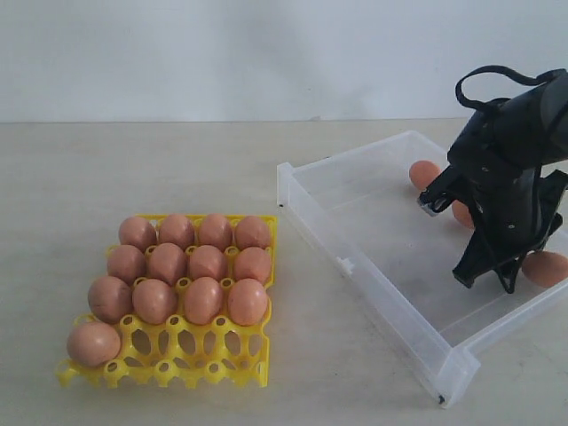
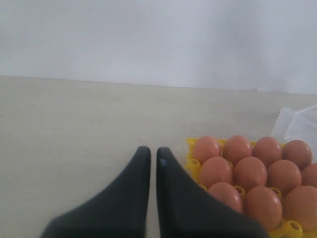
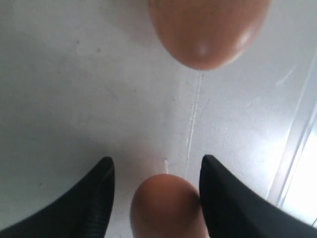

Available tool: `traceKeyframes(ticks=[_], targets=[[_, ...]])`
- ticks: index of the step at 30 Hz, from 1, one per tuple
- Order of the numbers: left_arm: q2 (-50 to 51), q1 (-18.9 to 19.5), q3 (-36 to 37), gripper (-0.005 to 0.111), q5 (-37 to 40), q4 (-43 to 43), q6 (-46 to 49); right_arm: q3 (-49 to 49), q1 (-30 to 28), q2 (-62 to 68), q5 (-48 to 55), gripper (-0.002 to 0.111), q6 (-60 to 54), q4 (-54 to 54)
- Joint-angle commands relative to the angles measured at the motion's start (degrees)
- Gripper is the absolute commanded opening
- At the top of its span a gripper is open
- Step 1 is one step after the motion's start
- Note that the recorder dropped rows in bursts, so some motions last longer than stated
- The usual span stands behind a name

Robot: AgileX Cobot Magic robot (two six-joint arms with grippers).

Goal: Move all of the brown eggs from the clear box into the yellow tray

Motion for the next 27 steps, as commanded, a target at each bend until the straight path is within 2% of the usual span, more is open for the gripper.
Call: traceKeyframes(ticks=[1,12,24,27], targets=[[-0.2,-0.4,0.2,0.004,-0.9,0.0,-0.5,0.1,-0.2,1.8,1.0,0.047,0.3,0.2],[-0.2,-0.4,0.2,0.004,-0.9,0.0,-0.5,0.1,-0.2,-2.3,-1.7,0.047,0.4,4.9],[-0.2,-0.4,0.2,0.004,-0.9,0.0,-0.5,0.1,-0.2,-2.9,5.3,0.047,-1.1,5.3],[-0.2,-0.4,0.2,0.004,-0.9,0.0,-0.5,0.0,-0.2,-2.9,5.2,0.047,-1.0,8.6]])
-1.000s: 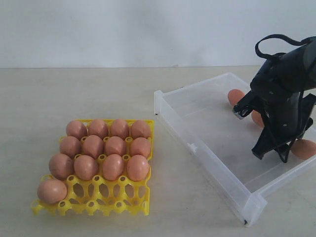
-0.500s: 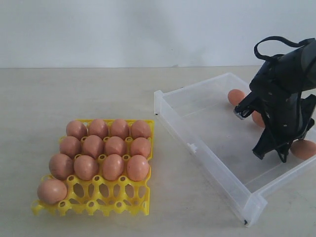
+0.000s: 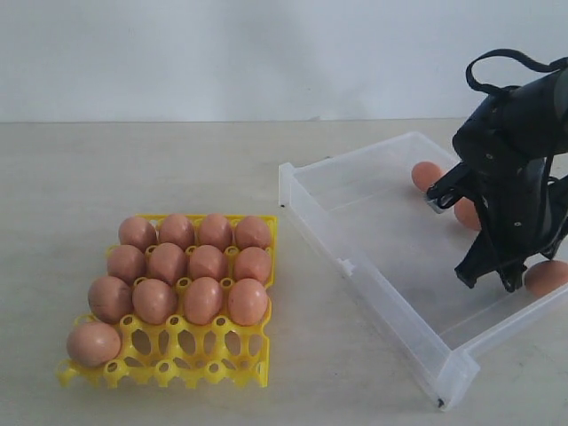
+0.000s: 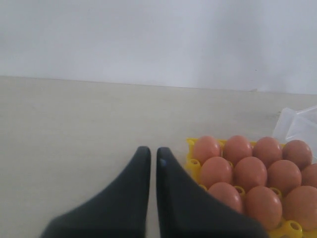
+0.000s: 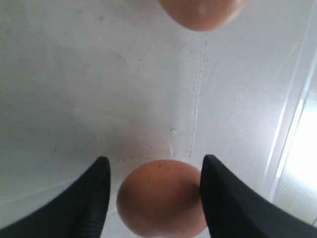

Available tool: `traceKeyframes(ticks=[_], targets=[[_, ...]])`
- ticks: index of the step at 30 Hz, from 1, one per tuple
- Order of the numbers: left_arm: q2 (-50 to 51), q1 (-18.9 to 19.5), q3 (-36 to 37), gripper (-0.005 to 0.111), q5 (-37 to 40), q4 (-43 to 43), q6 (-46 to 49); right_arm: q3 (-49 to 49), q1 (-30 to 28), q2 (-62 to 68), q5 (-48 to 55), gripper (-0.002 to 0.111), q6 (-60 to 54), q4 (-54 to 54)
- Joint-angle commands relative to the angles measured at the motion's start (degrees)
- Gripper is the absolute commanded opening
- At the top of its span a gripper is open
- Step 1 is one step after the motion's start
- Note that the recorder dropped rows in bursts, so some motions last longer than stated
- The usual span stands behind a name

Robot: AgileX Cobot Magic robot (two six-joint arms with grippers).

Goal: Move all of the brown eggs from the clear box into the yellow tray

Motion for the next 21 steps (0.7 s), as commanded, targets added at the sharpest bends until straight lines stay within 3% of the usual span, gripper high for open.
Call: traceKeyframes(ticks=[1,8,12,16,21], targets=[[-0.2,-0.4,0.2,0.004,-0.8,0.0,-0.5,0.2,-0.1,-0.6,0.5,0.047,-0.3,5.3],[-0.2,-0.4,0.2,0.004,-0.8,0.0,-0.5,0.2,-0.1,-3.5,-4.0,0.047,-20.8,27.5],[-0.2,-0.4,0.2,0.004,-0.8,0.0,-0.5,0.2,-0.1,-7.4,-7.4,0.047,-27.9,30.4],[-0.2,-0.4,0.2,0.004,-0.8,0.0,-0.5,0.2,-0.1,-11.5,-9.6,0.047,-27.6,29.5],[-0.2,-0.4,0.2,0.004,-0.8,0.0,-0.5,0.2,-0.1,-15.6,-7.2,0.047,-13.2,29.5]])
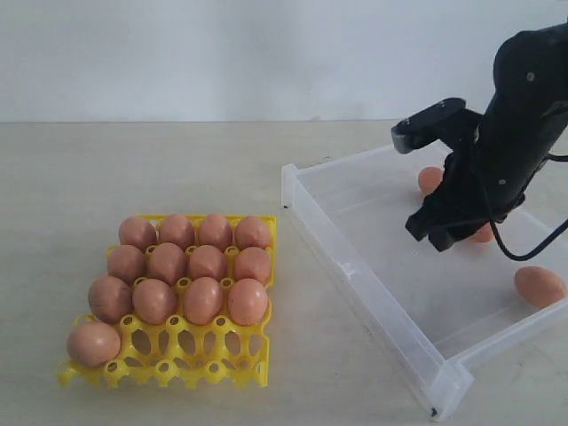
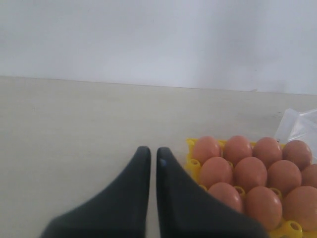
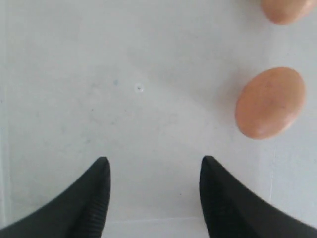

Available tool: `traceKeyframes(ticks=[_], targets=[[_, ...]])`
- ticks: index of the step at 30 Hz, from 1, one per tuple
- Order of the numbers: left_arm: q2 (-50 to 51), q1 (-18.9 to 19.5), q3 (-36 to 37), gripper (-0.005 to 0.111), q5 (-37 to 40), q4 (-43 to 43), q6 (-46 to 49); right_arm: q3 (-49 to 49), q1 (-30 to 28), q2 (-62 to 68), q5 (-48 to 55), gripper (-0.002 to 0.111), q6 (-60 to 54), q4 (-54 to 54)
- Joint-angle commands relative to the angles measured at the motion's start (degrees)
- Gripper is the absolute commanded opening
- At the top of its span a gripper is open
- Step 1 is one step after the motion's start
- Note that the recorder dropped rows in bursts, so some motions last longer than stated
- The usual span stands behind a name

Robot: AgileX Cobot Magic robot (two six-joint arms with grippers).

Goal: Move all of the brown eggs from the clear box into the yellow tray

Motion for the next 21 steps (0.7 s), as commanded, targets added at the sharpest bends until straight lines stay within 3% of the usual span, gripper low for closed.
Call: traceKeyframes(ticks=[1,10,21], targets=[[-0.2,-0.4,0.2,0.004,-0.8,0.0,-0.5,0.1,-0.1,-3.1,2.9,0.047,8.4,-0.7],[-0.2,-0.4,0.2,0.004,-0.8,0.0,-0.5,0.1,-0.1,-3.1,8.3,0.047,4.1,-15.1],[-0.2,-0.4,0.2,0.004,-0.8,0.0,-0.5,0.2,-0.1,0.8,7.9,0.047,-3.5,-16.9]])
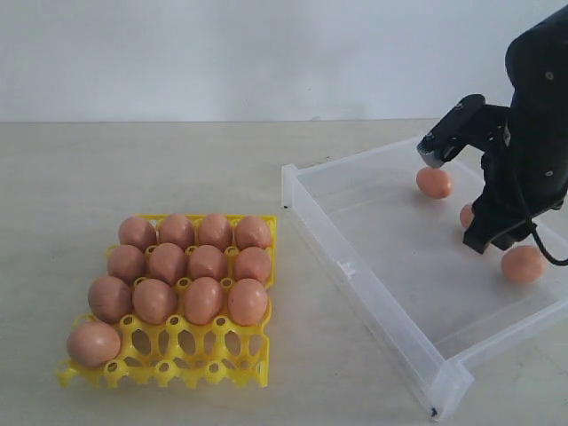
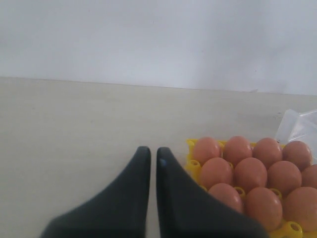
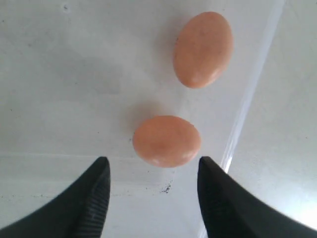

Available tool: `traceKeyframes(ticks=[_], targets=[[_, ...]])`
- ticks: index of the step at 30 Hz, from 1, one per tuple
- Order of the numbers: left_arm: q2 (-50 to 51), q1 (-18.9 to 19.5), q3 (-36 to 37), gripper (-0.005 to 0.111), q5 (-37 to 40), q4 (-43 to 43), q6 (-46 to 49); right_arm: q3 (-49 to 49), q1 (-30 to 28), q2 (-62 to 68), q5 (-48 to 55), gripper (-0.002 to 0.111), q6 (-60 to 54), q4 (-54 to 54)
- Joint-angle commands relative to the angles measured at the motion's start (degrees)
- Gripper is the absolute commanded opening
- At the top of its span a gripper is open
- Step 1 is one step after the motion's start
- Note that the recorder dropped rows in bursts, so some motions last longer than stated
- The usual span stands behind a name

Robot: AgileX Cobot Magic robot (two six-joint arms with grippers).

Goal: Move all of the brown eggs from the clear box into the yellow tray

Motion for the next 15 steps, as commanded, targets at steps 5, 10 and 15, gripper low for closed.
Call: traceKeyframes(ticks=[5,10,15], targets=[[-0.2,-0.4,0.2,0.004,-0.7,0.0,-0.5,0.2,-0.1,3.8,-1.5,0.047,-0.9,-1.3],[-0.2,-0.4,0.2,0.004,-0.7,0.0,-0.5,0.2,-0.1,3.8,-8.8,0.047,-0.9,-2.4],[-0.2,-0.4,0.2,0.004,-0.7,0.0,-0.5,0.2,-0.1,4.6,-9.3,0.047,-0.9,-2.4]])
